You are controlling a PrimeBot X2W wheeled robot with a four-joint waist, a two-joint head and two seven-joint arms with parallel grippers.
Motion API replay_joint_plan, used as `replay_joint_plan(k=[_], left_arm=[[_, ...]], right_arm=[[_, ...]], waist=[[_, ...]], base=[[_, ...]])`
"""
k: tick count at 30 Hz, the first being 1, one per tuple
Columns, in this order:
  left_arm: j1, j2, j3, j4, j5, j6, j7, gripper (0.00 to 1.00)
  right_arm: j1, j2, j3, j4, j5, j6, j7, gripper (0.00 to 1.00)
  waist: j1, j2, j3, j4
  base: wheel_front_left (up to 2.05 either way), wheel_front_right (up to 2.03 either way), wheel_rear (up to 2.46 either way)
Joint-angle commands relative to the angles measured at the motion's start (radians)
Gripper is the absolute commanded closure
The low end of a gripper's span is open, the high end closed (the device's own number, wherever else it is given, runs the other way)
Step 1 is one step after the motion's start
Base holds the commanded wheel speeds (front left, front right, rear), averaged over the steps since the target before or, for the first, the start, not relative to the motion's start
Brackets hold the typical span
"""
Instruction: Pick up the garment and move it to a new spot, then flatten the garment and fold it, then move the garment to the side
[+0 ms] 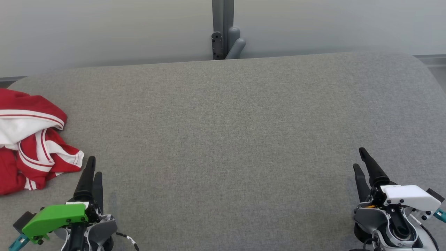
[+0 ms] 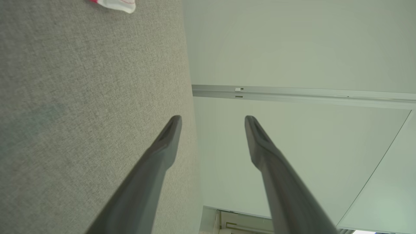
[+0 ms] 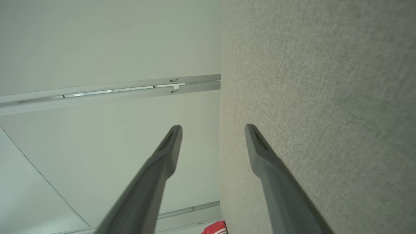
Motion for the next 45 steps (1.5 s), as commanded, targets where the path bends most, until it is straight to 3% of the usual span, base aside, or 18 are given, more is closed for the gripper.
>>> replay_joint_plan(k=[1, 9, 29, 45], left_arm=[[-0.019, 0.004, -0.007, -0.013, 0.015, -0.004, -0.011, 0.0], [-0.021, 0.008, -0.017, 0.0, 0.125, -0.014, -0.051, 0.0], [-0.01, 0.011, -0.061, 0.02, 0.61, -0.019, -0.133, 0.0], [0.003, 0.032, -0.103, 0.052, 0.846, -0.003, -0.188, 0.0]], right_arm=[[-0.019, -0.012, 0.01, -0.023, -0.012, 0.0, -0.012, 0.0], [-0.016, -0.032, 0.039, -0.039, -0.102, 0.0, -0.053, 0.0], [-0.006, -0.041, 0.075, -0.045, -0.557, 0.0, -0.136, 0.0], [0.005, -0.054, 0.1, -0.047, -0.772, 0.0, -0.191, 0.0]], waist=[[0.0, 0.0007, 0.0, 0.0], [0.0, -0.0003, 0.004, 0.002], [0.0, -0.0005, 0.009, 0.004], [0.0, -0.0005, 0.004, -0.002]], base=[[0.0, 0.0, 0.0], [0.0, 0.0, 0.0], [0.0, 0.0, 0.0], [0.0, 0.0, 0.0]])
